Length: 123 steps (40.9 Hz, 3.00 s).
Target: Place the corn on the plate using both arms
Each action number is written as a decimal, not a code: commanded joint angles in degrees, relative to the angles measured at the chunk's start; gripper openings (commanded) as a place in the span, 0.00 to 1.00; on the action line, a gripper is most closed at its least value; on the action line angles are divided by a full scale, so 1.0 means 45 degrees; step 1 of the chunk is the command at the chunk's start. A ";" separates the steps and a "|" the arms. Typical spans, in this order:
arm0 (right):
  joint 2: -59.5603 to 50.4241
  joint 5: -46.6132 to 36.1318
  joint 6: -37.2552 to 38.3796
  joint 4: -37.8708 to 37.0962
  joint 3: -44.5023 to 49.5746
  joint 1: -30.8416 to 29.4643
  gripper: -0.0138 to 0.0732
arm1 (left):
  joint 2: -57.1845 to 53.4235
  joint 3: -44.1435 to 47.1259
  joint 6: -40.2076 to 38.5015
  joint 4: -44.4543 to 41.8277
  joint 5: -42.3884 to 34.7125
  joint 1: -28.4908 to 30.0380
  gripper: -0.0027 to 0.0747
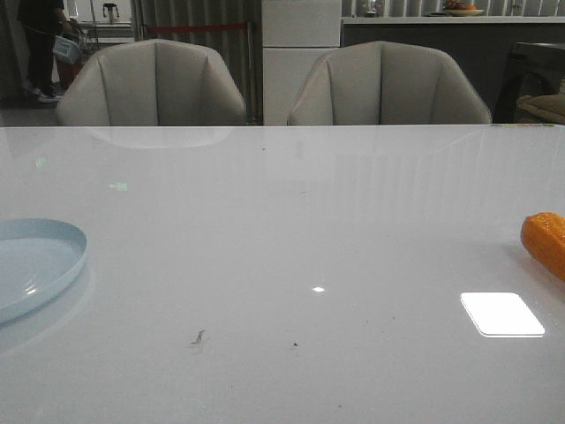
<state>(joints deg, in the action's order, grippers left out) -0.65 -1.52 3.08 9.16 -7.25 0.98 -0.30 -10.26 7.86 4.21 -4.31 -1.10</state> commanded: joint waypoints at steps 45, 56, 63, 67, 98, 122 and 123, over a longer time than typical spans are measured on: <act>1.1115 0.1533 0.0055 -0.0032 -0.7003 0.0028 0.78 | 1.3344 -0.7344 -0.0153 0.1859 0.1932 -0.0098 0.30; 1.1735 0.1397 0.0055 -0.0032 -0.7003 0.0028 0.88 | 1.3543 -0.7344 -0.0127 0.1482 0.0957 -0.0098 0.71; 1.1821 0.1730 0.0067 -0.0020 -0.7003 0.0028 0.88 | 1.3576 -0.7362 -0.0127 0.1605 0.1906 -0.0098 0.62; 1.1821 0.2237 0.0067 -0.0020 -0.7003 0.0028 0.88 | 1.4053 -0.7748 -0.0151 0.1640 0.3772 -0.0074 0.62; 1.1821 0.3781 0.0067 -0.0020 -0.7003 0.0028 0.88 | 2.2710 -1.3531 -0.0027 0.2382 1.1856 0.3572 0.62; 1.1821 0.3794 0.0067 -0.0020 -0.7003 0.0028 0.88 | 2.4187 -1.3758 -0.0005 0.2324 1.1847 0.3002 0.14; 1.1821 0.3794 0.0067 -0.0020 -0.7003 0.0028 0.88 | 2.4187 -1.3785 0.0074 0.2324 1.1847 0.2892 0.14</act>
<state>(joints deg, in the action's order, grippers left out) 52.84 19.37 3.55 9.16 -36.51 1.08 111.07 -70.74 7.87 13.86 49.35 13.26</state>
